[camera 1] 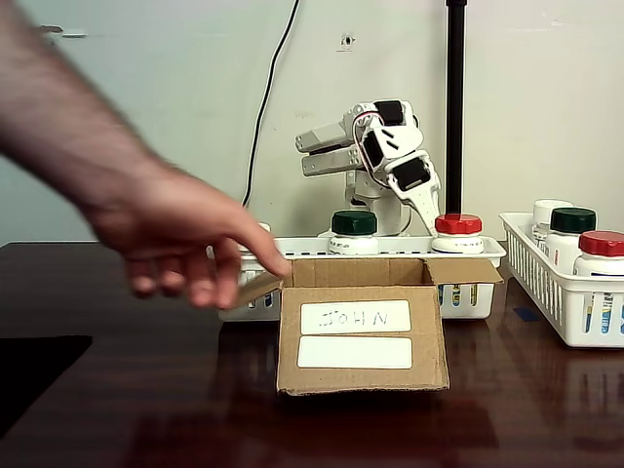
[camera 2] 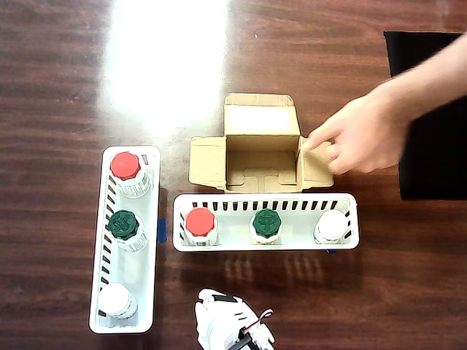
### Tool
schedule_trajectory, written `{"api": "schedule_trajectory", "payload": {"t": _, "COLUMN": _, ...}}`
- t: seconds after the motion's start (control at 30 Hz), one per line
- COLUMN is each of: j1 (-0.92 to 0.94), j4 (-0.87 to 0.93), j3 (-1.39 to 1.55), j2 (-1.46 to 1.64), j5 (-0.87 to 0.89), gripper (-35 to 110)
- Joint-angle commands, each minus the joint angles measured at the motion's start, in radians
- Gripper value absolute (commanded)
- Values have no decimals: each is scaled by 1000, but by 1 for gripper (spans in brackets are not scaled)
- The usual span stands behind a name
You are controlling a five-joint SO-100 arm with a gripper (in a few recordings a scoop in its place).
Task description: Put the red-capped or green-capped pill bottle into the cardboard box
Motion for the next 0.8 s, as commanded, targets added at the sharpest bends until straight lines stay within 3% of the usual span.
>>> {"api": "schedule_trajectory", "payload": {"t": 0.0, "j1": 627, "j4": -6, "j3": -5, "j2": 60, "j5": 647, "gripper": 5}}
{"api": "schedule_trajectory", "payload": {"t": 0.47, "j1": 580, "j4": -230, "j3": -51, "j2": 60, "j5": 773, "gripper": 7}}
{"api": "schedule_trajectory", "payload": {"t": 0.77, "j1": 178, "j4": 11, "j3": -503, "j2": 18, "j5": 632, "gripper": 8}}
